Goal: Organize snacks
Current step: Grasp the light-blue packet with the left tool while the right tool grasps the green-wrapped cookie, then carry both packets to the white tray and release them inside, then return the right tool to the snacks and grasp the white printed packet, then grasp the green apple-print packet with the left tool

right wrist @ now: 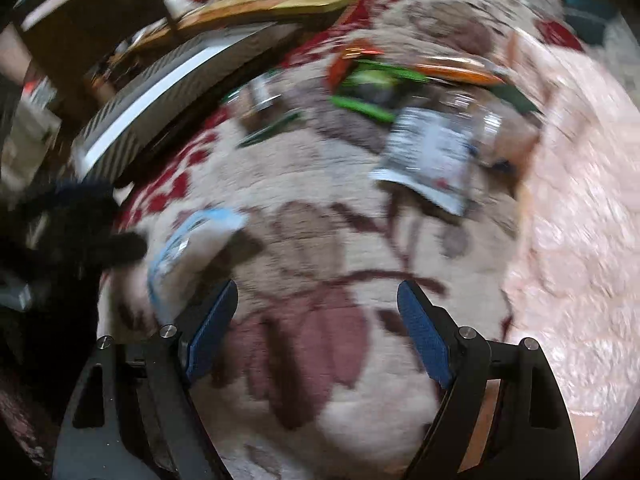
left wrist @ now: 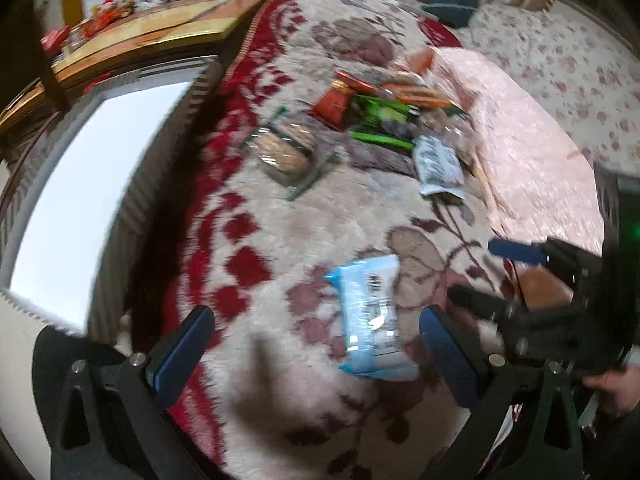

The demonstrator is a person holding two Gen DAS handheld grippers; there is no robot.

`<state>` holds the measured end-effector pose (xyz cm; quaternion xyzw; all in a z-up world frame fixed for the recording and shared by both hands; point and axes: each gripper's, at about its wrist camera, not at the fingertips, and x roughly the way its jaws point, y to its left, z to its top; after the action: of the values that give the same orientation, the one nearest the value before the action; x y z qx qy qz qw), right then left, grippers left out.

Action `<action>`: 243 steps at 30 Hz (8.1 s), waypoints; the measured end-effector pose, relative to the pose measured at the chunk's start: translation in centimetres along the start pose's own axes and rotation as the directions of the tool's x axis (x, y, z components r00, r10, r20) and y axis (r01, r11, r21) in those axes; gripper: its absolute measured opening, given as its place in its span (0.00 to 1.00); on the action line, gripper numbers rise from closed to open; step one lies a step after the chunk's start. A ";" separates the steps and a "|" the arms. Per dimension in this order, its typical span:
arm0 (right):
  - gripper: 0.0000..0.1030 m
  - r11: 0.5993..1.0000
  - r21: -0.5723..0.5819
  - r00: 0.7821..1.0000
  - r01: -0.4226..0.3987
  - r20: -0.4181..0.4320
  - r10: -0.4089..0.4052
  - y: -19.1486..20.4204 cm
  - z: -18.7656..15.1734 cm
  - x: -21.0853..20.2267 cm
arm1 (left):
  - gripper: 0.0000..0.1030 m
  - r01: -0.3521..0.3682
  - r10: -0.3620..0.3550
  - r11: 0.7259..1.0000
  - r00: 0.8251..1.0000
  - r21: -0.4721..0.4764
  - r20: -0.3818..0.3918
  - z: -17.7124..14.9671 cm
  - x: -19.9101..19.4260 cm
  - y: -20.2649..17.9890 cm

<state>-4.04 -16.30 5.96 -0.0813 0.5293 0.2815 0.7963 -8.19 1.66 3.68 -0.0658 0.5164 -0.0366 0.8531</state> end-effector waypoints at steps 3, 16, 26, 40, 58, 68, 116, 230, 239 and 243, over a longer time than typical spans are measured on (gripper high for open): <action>0.80 0.998 0.066 1.000 0.018 0.020 -0.019 -2.0 0.5 -0.1 | 1.00 0.019 -0.019 0.999 1.000 0.032 -0.022 0.4 0.9 -1.0; 0.80 0.990 0.136 0.998 0.027 0.047 -0.033 -3.9 2.0 -0.2 | 0.34 0.016 -0.014 0.999 0.997 0.032 -0.074 0.6 3.8 -1.2; 0.80 0.997 0.069 0.994 -0.036 0.104 0.029 -0.1 6.9 1.1 | 0.33 -0.032 0.032 0.999 0.999 -0.025 0.017 1.0 0.7 1.4; 0.80 0.988 -0.151 0.998 -0.021 0.050 0.028 5.8 12.7 6.3 | 0.33 -0.116 0.125 0.989 0.987 -0.094 0.097 2.2 -2.8 4.5; 0.50 0.978 -0.207 1.000 -0.007 -0.026 0.002 6.4 14.8 8.7 | 0.33 -0.157 0.178 0.976 0.974 -0.148 0.143 3.8 -4.4 7.4; 0.50 0.981 -0.182 0.996 -0.068 0.046 0.078 7.5 16.4 5.5 | 0.33 -0.207 0.240 0.961 0.954 -0.182 0.181 5.7 -5.6 10.1; 0.49 0.908 -0.366 0.978 -0.205 -0.122 0.171 21.4 21.2 13.0 | 0.33 -0.328 0.353 0.845 0.935 -0.423 -0.022 5.3 -0.2 23.6; 0.50 0.980 0.195 1.000 0.025 -0.015 -0.022 -9.6 7.2 3.8 | 0.85 -0.020 0.022 0.997 0.999 0.070 -0.031 16.2 11.2 -6.0; 0.50 0.979 0.201 1.000 0.015 -0.006 -0.014 -9.6 7.0 3.7 | 0.43 -0.038 0.039 0.996 0.999 0.075 -0.008 15.9 11.0 -5.7; 0.50 0.980 0.198 1.000 0.010 -0.002 -0.009 -9.3 7.1 3.6 | 0.40 -0.043 0.042 0.994 0.999 0.096 0.004 15.3 10.3 -5.9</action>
<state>7.62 -19.69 4.24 -0.0045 0.5548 0.2236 0.8014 10.16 -4.42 2.52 -0.0138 0.5146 -0.0431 0.8563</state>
